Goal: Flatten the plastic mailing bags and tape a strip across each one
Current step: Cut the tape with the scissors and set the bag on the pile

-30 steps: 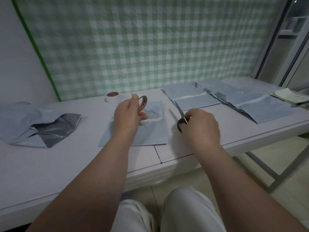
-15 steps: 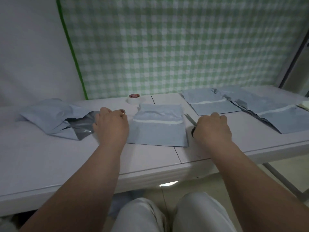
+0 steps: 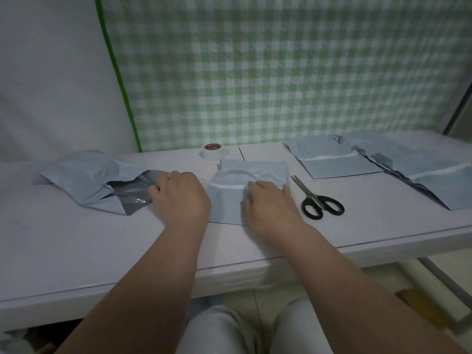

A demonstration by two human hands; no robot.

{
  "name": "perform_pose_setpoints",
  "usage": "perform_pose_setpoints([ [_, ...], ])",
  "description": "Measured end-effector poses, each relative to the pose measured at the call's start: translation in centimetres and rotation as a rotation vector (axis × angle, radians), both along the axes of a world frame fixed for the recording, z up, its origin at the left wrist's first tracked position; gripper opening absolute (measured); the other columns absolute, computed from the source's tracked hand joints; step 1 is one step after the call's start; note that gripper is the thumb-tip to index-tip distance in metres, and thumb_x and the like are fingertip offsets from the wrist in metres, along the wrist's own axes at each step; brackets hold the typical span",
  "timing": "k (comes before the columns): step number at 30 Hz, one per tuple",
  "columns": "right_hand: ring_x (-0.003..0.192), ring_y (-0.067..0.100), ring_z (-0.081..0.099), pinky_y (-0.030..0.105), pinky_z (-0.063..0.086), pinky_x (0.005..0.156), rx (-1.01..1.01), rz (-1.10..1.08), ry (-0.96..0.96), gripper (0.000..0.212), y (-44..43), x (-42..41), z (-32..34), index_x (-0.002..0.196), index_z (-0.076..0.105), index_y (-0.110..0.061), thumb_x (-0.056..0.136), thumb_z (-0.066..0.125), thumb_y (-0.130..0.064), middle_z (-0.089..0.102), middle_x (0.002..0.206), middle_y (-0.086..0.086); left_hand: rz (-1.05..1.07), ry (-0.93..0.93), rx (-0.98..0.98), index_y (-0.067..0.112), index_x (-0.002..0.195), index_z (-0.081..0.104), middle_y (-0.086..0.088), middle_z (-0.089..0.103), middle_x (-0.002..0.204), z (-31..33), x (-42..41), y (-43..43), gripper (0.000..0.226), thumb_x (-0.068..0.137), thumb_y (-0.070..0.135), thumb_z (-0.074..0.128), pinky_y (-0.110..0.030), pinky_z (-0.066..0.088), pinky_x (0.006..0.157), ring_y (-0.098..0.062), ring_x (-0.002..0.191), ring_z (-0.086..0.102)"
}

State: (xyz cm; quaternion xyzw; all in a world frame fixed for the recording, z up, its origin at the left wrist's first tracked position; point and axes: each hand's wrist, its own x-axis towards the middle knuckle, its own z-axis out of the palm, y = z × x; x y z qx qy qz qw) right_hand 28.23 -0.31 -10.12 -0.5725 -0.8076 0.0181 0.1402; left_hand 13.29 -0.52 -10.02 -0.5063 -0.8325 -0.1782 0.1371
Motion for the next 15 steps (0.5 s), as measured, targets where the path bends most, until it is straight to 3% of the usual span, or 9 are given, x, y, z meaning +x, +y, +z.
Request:
perform_pose_setpoints([
  [3, 0.124, 0.025, 0.036, 0.048, 0.018, 0.11, -0.042, 0.023, -0.006, 0.04, 0.5, -0.5, -0.5, 0.129, 0.044, -0.014, 0.098, 0.024, -0.033, 0.045, 0.132, 0.003, 0.012, 0.017, -0.024, 0.015, 0.095, 0.064, -0.004, 0.056, 0.099, -0.1, -0.1, 0.0, 0.024, 0.081, 0.005, 0.047, -0.038, 0.03, 0.084, -0.028, 0.107, 0.041],
  [6, 0.127, 0.025, 0.032, 0.052, 0.011, 0.112, -0.098, 0.03, 0.003, 0.041, 0.7, -0.6, -0.9, 0.128, 0.042, -0.015, 0.098, 0.021, -0.034, 0.041, 0.132, 0.003, -0.034, 0.037, 0.104, 0.013, 0.095, 0.064, -0.006, 0.059, 0.099, 0.2, 0.6, 0.1, 0.02, 0.082, 0.006, 0.051, -0.039, 0.029, 0.081, -0.031, 0.102, 0.046],
  [9, 0.136, 0.028, 0.024, 0.054, 0.006, 0.114, -0.13, 0.049, -0.01, 0.045, 0.7, -0.4, -0.7, 0.137, 0.034, -0.015, 0.097, 0.025, -0.035, 0.034, 0.142, 0.004, -0.499, 0.061, 0.227, 0.015, 0.096, 0.069, -0.008, 0.068, 0.092, 0.2, 2.2, 0.8, 0.025, 0.08, 0.012, 0.051, -0.042, 0.04, 0.077, -0.033, 0.091, 0.057],
  [10, 0.142, 0.029, 0.016, 0.055, 0.002, 0.114, -0.156, 0.068, -0.059, 0.053, 0.7, -0.2, -0.6, 0.145, 0.024, -0.015, 0.097, 0.029, -0.035, 0.024, 0.151, 0.005, -0.676, 0.015, 0.164, 0.016, 0.103, 0.068, -0.007, 0.068, 0.097, 0.1, 2.9, 0.8, 0.03, 0.084, 0.02, 0.044, -0.042, 0.044, 0.082, -0.031, 0.095, 0.058],
  [12, 0.147, 0.028, 0.001, 0.056, -0.004, 0.114, -0.206, 0.098, -0.152, 0.066, 0.7, 0.2, -0.4, 0.153, 0.003, -0.021, 0.097, 0.033, -0.038, 0.002, 0.16, 0.001, -0.859, -0.163, -0.055, 0.022, 0.124, 0.057, 0.0, 0.063, 0.122, -0.2, 3.6, 0.4, 0.043, 0.097, 0.034, 0.027, -0.045, 0.034, 0.101, -0.022, 0.116, 0.054],
  [15, 0.147, 0.027, -0.003, 0.055, -0.006, 0.113, -0.218, 0.115, -0.118, 0.065, 0.8, 0.7, -0.4, 0.152, -0.003, -0.03, 0.097, 0.031, -0.04, -0.004, 0.16, -0.006, -0.798, -0.22, -0.227, 0.024, 0.128, 0.046, 0.002, 0.056, 0.131, -0.5, 3.2, 0.2, 0.044, 0.1, 0.045, 0.019, -0.043, 0.026, 0.107, -0.021, 0.125, 0.048],
])
